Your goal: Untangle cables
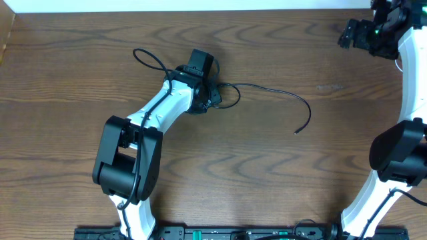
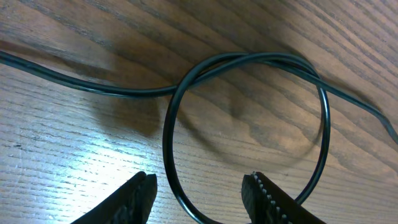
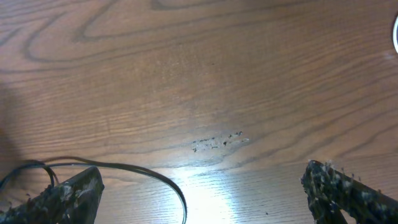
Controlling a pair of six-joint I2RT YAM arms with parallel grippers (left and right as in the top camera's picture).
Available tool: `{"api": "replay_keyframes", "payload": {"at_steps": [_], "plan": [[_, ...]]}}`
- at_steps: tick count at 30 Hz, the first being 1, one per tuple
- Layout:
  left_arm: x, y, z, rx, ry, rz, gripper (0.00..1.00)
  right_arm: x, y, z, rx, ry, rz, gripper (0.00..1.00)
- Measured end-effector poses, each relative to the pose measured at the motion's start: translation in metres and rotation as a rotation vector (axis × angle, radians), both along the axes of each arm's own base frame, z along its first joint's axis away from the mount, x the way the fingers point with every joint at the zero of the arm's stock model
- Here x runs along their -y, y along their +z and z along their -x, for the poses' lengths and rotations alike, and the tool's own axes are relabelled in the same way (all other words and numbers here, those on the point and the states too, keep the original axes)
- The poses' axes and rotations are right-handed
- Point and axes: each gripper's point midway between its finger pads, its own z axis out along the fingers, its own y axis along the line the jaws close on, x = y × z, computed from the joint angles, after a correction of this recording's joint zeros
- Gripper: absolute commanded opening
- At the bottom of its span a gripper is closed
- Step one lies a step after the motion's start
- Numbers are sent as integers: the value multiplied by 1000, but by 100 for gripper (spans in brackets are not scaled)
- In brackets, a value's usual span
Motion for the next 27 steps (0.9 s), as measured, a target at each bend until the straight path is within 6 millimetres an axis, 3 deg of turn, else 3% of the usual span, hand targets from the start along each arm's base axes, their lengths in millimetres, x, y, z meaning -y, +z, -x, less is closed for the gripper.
{"api": "replay_keyframes", "payload": {"at_steps": [5, 11, 12, 14, 17, 23, 27], "plan": [[2, -3, -1, 2, -1, 0, 43, 0, 0, 0, 1, 1, -1, 99], [-1, -20, -10, 17, 10, -34, 35, -7, 1, -1, 5, 16, -28, 99], [-1, -22, -12, 20, 12, -38, 29, -8, 1, -1, 5, 18, -29, 99], [-2, -24, -13, 23, 15, -45, 8, -10, 1, -1, 7, 23, -35, 99], [-2, -24, -16, 36, 14, -45, 7, -14, 1, -2, 7, 31, -39, 99], [19, -9, -32, 136, -111, 33, 8, -31, 2, -3, 12, 93, -44, 99], [42, 35, -41, 264, -234, 138, 7, -61, 6, -3, 46, 256, -94, 99]]}}
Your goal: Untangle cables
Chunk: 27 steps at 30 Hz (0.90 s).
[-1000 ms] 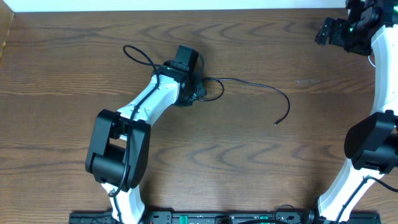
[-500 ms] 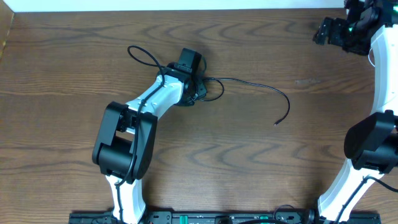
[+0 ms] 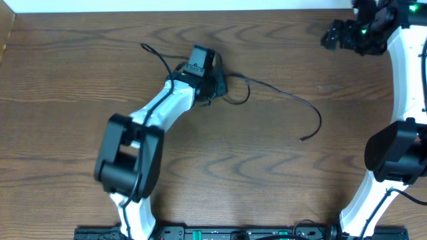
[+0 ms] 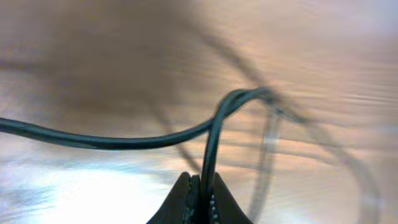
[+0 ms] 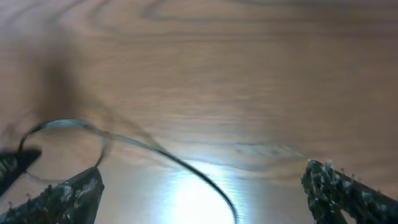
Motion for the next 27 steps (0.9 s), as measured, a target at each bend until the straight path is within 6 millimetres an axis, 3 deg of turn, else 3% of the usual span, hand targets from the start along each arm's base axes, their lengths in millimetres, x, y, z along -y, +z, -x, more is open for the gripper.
{"api": "replay_keyframes", "payload": {"at_steps": [5, 9, 12, 19, 27], "plan": [[20, 108, 1, 227, -110, 151, 8, -45, 12, 5, 70, 239, -115, 99], [23, 165, 10, 337, -149, 209, 7, -76, 25, 11, 129, 386, -209, 99], [24, 173, 13, 350, -157, 222, 7, -96, 31, 15, 157, 460, -255, 97], [24, 169, 13, 334, -152, 223, 7, -141, 37, 25, 166, 562, -296, 89], [25, 177, 8, 342, -113, 261, 7, -176, 24, 31, 116, 565, -214, 86]]}}
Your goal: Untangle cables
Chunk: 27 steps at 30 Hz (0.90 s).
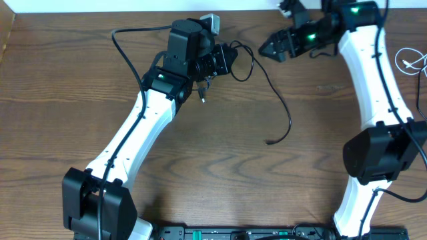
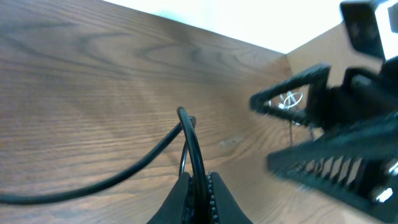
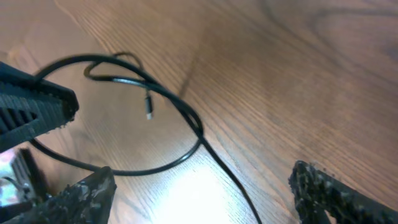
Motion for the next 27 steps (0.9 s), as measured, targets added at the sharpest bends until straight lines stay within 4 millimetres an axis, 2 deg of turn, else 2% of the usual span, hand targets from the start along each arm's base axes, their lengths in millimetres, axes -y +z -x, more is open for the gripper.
{"api": "replay_keyframes", "payload": {"at_steps": [5, 7, 10, 17, 22, 27], "plan": [[2, 7, -2, -23, 25, 61, 7, -19, -18, 4, 14, 30, 72, 83], [3, 11, -2, -34, 36, 84, 7, -23, -26, 2, 14, 19, 87, 80], [1, 23, 0, -27, 50, 112, 8, -22, -39, -9, 4, -58, 90, 81], [-7, 73, 17, 56, 55, 170, 7, 15, -80, -24, -116, -417, 208, 86], [-21, 86, 18, 81, 74, 182, 7, 37, -96, -25, -154, -558, 272, 87], [-51, 102, 13, 119, 134, 193, 8, 71, -113, -24, -191, -655, 320, 86]]}}
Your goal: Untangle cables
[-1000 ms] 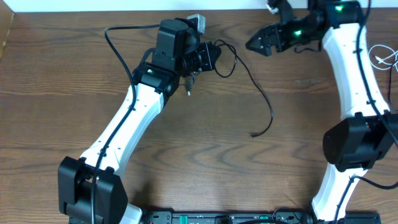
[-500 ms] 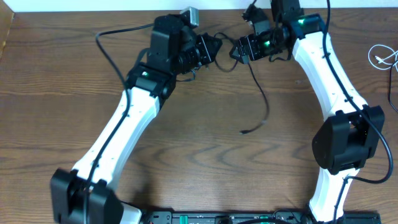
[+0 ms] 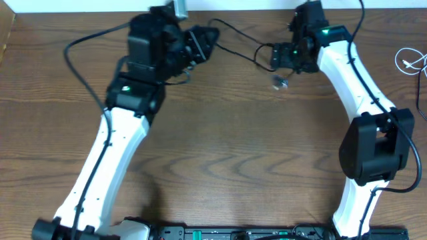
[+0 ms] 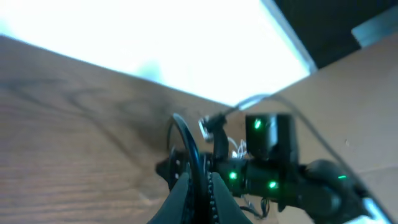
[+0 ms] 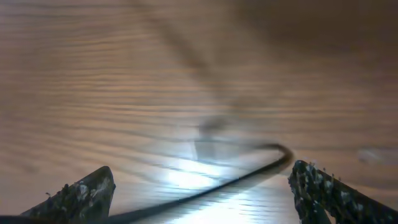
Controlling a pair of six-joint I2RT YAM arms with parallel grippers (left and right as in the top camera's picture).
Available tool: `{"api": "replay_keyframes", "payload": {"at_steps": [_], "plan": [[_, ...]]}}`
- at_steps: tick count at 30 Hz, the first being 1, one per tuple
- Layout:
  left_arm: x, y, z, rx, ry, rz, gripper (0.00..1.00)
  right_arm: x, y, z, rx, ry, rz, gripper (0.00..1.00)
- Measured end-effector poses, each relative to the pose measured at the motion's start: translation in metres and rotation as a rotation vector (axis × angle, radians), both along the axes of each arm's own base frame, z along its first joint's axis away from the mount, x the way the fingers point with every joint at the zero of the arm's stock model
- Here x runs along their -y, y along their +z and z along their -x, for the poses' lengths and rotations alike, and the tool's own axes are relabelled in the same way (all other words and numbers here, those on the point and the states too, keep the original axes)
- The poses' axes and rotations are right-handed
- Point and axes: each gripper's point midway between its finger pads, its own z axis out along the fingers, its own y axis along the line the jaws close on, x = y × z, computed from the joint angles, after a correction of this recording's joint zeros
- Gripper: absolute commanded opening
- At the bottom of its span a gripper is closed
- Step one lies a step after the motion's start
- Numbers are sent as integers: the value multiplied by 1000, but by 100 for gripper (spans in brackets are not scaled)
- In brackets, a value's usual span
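A thin black cable (image 3: 233, 41) hangs above the wooden table (image 3: 220, 153). My left gripper (image 3: 200, 41) is raised high and shut on the cable's loop (image 4: 186, 140), seen in the left wrist view between the closed fingers (image 4: 214, 190). From there the cable runs right to my right gripper (image 3: 277, 57), and its plug end (image 3: 280, 81) dangles just below. The cable's other part trails off to the left (image 3: 80, 60). In the right wrist view the right gripper (image 5: 202, 183) stands open, with the blurred cable (image 5: 249, 177) crossing between its wide fingers.
A white cable (image 3: 407, 61) lies at the table's far right edge. The right arm (image 4: 267, 168) with green lights faces the left wrist camera closely. A pale wall runs along the table's back edge (image 3: 220, 5).
My left gripper has moved left and higher with the cable. The right gripper, still open, now straddles the cable's right stretch. The free end has left the table and dangles.
My left gripper stood open over the loop on the table, with the right arm at the far right corner. Then it shut on the loop. Then it held the cable lifted with the right gripper close by. Now the cable spans both grippers.
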Motion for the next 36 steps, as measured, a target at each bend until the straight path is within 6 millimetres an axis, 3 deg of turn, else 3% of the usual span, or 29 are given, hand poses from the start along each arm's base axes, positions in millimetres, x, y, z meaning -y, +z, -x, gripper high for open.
{"api": "replay_keyframes", "payload": {"at_steps": [8, 14, 17, 24, 32, 36], "plan": [[-51, 57, 17, 135, 102, 30, 7, 67, -25, 3, -49, -153, 38, 85], [-59, 56, 21, 117, 121, 25, 7, 98, -34, 6, -59, -173, 40, 91], [-54, 46, 22, 79, 110, 17, 7, 90, -31, 2, -33, -56, -13, 93], [-34, 25, 19, 29, 57, -10, 8, 33, 1, 5, 82, 356, -219, 92], [-42, 17, 11, 48, 58, -61, 7, 38, 67, -15, 304, 423, -141, 99], [-40, 19, 14, 64, 21, -60, 8, 18, 103, -6, 424, 575, -214, 99]]}}
